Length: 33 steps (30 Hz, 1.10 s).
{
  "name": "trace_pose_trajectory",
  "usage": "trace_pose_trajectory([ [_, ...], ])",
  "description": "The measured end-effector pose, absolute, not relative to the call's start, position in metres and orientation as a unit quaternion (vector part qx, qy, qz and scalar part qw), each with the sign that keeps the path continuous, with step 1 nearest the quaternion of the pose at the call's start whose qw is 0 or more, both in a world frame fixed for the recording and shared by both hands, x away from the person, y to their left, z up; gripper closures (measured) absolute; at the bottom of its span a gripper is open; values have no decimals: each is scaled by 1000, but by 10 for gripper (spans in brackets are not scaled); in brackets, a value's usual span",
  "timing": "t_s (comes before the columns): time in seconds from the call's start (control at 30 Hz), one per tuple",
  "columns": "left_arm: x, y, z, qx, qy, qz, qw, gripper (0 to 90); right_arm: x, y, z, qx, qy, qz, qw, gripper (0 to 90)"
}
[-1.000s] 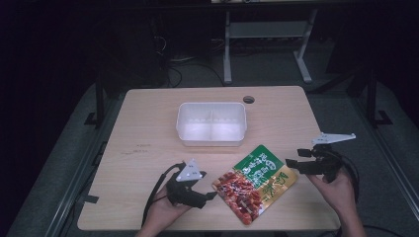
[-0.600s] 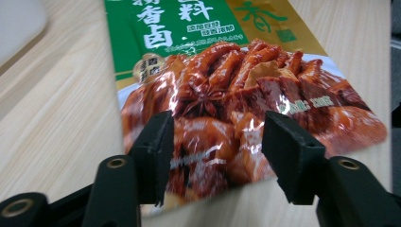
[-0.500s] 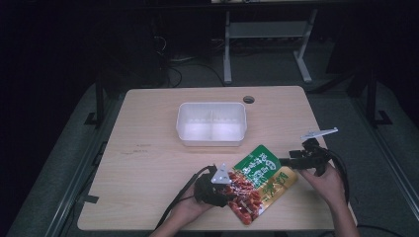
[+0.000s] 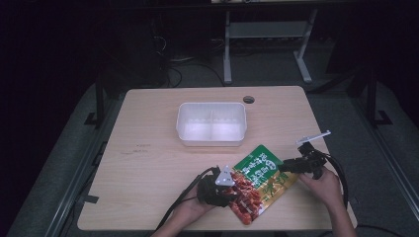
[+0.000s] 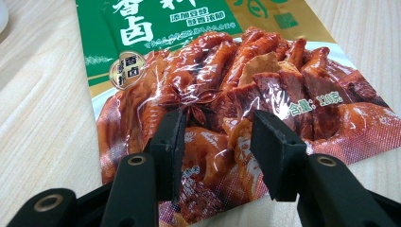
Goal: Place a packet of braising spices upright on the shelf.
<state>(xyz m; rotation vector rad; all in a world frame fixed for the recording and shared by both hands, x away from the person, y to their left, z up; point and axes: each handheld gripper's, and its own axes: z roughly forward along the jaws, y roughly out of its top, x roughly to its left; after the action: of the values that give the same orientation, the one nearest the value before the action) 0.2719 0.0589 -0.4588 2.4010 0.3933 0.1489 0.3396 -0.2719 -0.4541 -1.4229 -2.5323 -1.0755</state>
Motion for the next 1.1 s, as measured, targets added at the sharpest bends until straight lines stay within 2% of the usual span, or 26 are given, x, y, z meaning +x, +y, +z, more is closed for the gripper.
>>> trace_pose_trajectory([
  [0.3,273,60,-461,923,157,55,348,549,338,-286,-457,-463,-787,-399,84,699],
  [0.4,272,60,-461,922,157,56,348,550,337,-287,-456,-449,-781,-420,112,707],
  [0.57,272,60,-462,921,159,55,351,551,339,-282,-460,-448,-794,-394,117,703],
  [0.67,272,60,-462,920,160,56,353,552,341,-274,-466,-440,-804,-377,137,723],
  [0.77,272,59,-463,919,162,56,356,551,342,-267,-468,-432,-809,-371,142,779],
  [0.87,272,59,-463,919,160,59,355,550,341,-265,-466,-435,-813,-364,132,892],
  [1.1,270,61,-461,920,161,73,349,468,336,-271,-454,-439,-789,-404,146,896],
])
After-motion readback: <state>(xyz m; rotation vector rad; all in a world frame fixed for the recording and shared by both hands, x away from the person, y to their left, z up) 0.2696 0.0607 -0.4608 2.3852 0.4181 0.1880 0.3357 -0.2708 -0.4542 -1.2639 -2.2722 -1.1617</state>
